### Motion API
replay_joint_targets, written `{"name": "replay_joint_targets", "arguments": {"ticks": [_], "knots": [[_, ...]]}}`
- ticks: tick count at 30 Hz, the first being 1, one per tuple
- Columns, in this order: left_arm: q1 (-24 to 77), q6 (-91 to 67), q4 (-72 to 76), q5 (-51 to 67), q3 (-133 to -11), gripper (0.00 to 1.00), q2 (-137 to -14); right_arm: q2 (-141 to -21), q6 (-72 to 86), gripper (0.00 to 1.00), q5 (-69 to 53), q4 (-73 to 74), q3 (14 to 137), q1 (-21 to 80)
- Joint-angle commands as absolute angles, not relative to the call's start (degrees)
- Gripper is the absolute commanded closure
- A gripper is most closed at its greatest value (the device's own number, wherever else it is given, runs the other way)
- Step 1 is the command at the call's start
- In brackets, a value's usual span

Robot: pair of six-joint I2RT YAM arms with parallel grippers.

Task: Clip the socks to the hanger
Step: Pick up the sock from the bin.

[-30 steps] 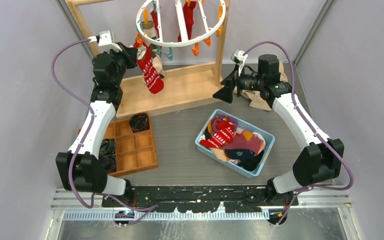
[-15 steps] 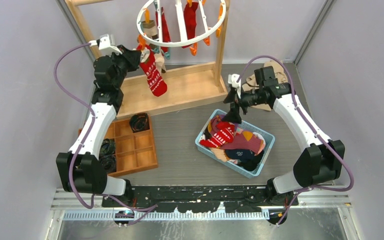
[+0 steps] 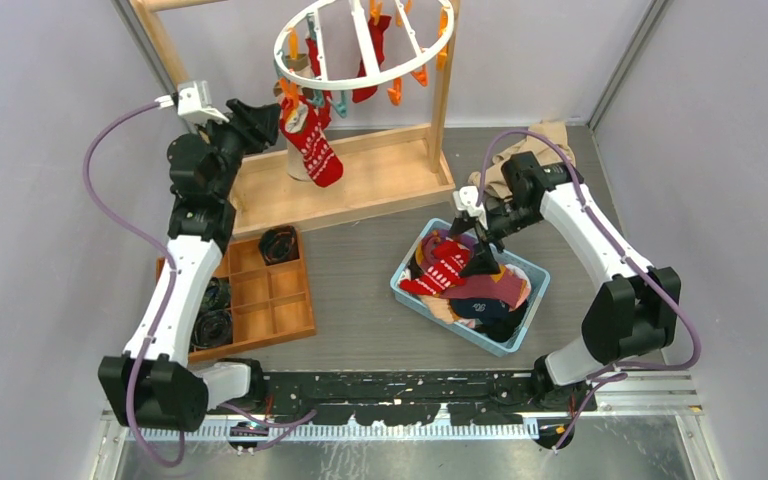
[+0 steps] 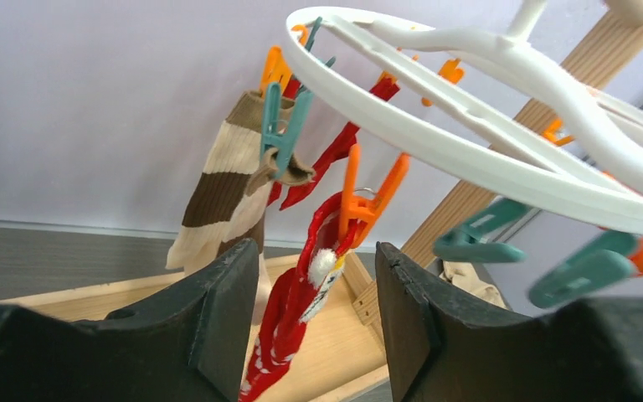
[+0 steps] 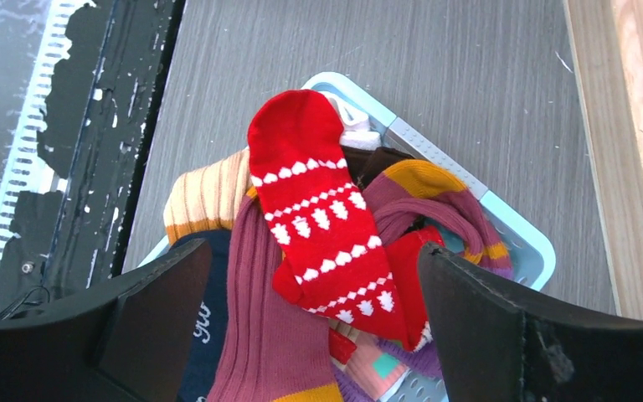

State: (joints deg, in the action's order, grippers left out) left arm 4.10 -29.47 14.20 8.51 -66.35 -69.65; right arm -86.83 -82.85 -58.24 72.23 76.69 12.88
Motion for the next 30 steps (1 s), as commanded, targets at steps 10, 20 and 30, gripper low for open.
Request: {"name": "replay_joint_targets", "arguments": {"ticks": [10,20,30], "knots": [[3.7,-29.3,6.8,14.4,-61.5,0.31,-55.7,-88.5,-97.3,0.18,-56.6,82.3,77.1,17.5],[3.7,-33.2,8.3,18.9,-53.5,0.28,-47.1,-89.2,-74.2,0.40,-50.9,61.2,73.7,27.8],[3.7,-37.0,9.7,17.4,-45.7,0.28,-40.7,-88.9,-56.5,0.42,-43.2,46.7,68.3,34.8]]}}
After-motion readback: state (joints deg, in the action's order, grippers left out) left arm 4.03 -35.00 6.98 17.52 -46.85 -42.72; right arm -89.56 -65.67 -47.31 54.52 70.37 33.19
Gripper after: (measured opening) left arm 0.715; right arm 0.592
